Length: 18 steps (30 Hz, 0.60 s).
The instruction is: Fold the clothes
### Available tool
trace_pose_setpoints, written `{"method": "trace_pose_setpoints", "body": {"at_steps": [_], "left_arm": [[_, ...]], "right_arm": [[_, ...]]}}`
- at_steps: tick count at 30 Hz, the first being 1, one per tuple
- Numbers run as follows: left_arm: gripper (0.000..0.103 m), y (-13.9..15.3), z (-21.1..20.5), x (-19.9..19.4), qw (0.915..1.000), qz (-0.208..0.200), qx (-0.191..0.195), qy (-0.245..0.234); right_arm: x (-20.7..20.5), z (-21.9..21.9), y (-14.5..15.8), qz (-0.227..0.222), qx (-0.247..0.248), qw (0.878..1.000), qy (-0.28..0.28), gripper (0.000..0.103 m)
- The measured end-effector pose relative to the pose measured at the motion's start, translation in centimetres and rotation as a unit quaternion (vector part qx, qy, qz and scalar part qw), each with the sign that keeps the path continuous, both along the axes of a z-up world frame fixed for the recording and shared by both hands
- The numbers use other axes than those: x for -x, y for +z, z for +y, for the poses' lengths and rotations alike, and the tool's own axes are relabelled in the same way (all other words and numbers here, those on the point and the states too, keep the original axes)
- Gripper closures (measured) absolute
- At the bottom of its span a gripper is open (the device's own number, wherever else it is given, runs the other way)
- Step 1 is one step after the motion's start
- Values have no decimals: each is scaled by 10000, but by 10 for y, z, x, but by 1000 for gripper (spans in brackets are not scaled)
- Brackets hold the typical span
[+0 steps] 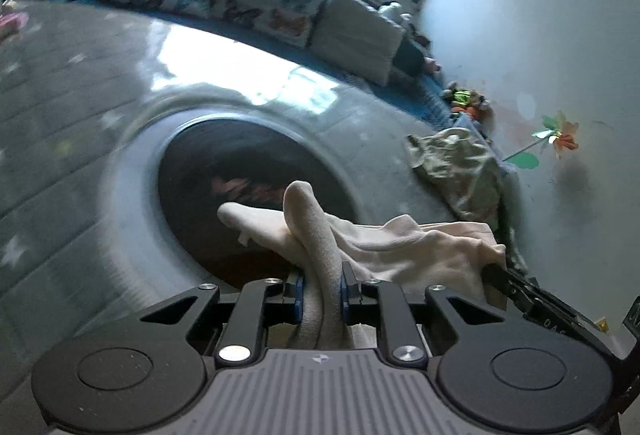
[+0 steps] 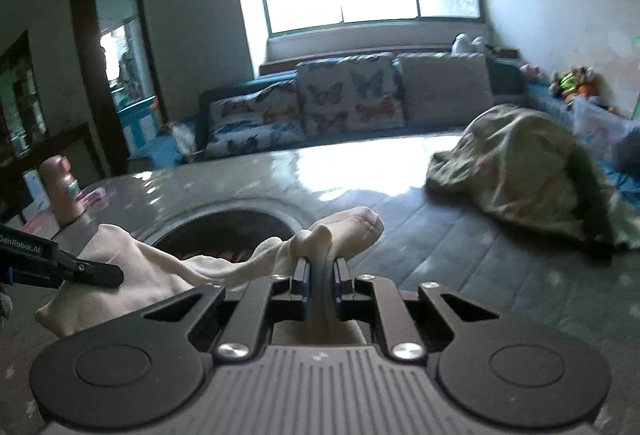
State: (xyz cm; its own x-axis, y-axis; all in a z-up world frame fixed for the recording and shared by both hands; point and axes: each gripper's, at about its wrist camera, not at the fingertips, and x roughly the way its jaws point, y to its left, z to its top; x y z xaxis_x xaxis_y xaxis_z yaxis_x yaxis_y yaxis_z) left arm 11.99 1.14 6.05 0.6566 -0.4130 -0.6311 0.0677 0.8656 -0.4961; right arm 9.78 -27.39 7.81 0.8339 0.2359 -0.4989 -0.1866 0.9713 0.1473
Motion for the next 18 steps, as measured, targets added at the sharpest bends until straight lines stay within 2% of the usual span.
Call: {"method": "trace_pose_setpoints", "body": {"at_steps": [7, 12, 18], "left_arm": [[85, 1, -52, -44, 9995, -28, -141, -267], [85, -9, -85, -69, 9984, -25, -317, -473], [85, -31, -108, -89, 9963, 219, -487, -669]], "right_arm": [[-19, -37, 9, -85, 130, 9988, -455, 93], [-33, -61, -8, 115, 199, 9973, -700, 93], [-55, -92, -33, 380, 93, 9937, -1048, 93]]}}
